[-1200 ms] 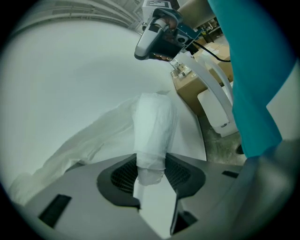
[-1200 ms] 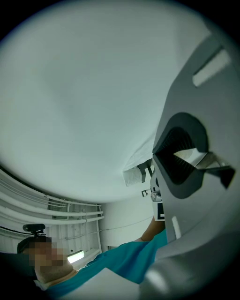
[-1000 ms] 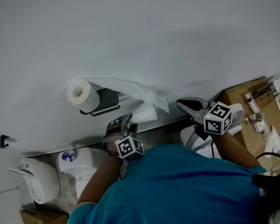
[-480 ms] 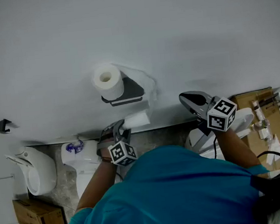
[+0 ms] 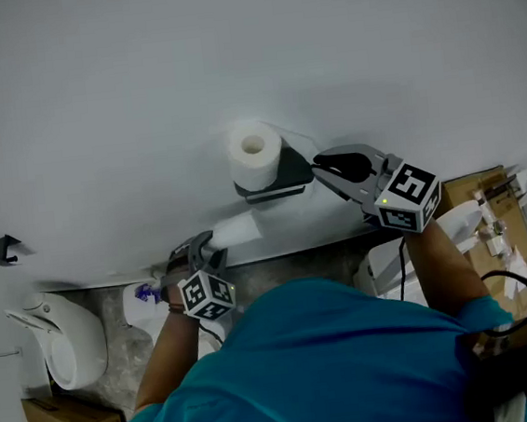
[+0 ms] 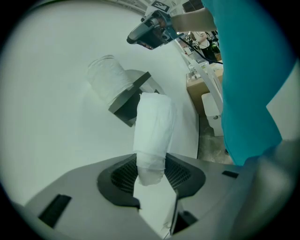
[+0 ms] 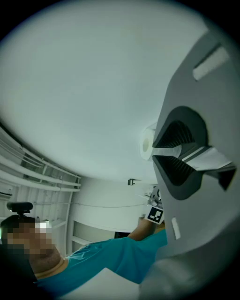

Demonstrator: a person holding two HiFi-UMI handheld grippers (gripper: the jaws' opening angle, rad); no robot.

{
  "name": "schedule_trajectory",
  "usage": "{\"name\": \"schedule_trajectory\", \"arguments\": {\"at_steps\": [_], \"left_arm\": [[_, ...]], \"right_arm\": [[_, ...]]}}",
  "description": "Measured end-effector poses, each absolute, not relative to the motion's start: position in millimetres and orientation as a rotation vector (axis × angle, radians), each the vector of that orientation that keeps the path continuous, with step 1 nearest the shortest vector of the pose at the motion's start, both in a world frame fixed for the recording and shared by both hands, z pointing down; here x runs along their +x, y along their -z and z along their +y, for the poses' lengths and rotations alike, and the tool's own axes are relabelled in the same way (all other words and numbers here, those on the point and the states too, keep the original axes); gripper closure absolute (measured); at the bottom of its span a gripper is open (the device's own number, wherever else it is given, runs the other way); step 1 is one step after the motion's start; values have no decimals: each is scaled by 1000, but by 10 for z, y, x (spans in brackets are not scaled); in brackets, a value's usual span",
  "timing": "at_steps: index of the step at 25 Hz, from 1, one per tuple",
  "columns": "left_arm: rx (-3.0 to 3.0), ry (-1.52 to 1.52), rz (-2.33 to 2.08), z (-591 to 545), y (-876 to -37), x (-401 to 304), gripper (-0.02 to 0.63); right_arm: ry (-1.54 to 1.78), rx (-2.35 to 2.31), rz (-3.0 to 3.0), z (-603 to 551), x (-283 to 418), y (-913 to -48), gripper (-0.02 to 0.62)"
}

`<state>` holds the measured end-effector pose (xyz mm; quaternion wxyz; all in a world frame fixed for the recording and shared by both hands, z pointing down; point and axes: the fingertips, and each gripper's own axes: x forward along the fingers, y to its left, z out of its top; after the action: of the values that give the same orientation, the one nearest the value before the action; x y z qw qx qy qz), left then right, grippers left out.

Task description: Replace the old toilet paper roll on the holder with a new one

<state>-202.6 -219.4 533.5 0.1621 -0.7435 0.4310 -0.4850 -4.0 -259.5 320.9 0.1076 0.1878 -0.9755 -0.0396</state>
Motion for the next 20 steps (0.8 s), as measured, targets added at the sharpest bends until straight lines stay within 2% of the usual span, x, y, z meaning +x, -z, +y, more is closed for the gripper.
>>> {"name": "schedule_trajectory", "arguments": {"at_steps": [3, 4, 6, 13, 20], "left_arm": [[-2130, 1364, 1230, -2224, -5236, -2308, 434], [-2133, 1360, 1226, -2231, -5209, -2391, 434], [-2141, 1353, 1215, -2237, -5164, -2531, 434], [-2149, 1311, 1201, -2285, -5067, -2874, 434], [-2168, 1275, 1192, -2284, -5061, -3062, 434]], "right_arm": [[248, 524, -2754, -2641, -405, -3106, 535], [269, 507, -2712, -2666, -520, -3099, 494], [293, 467, -2627, -2712, -723, -3118, 454], [382, 364, -2224, -2853, -1115, -3382, 390], [359, 300, -1905, -2977, -1162, -3712, 383]]}}
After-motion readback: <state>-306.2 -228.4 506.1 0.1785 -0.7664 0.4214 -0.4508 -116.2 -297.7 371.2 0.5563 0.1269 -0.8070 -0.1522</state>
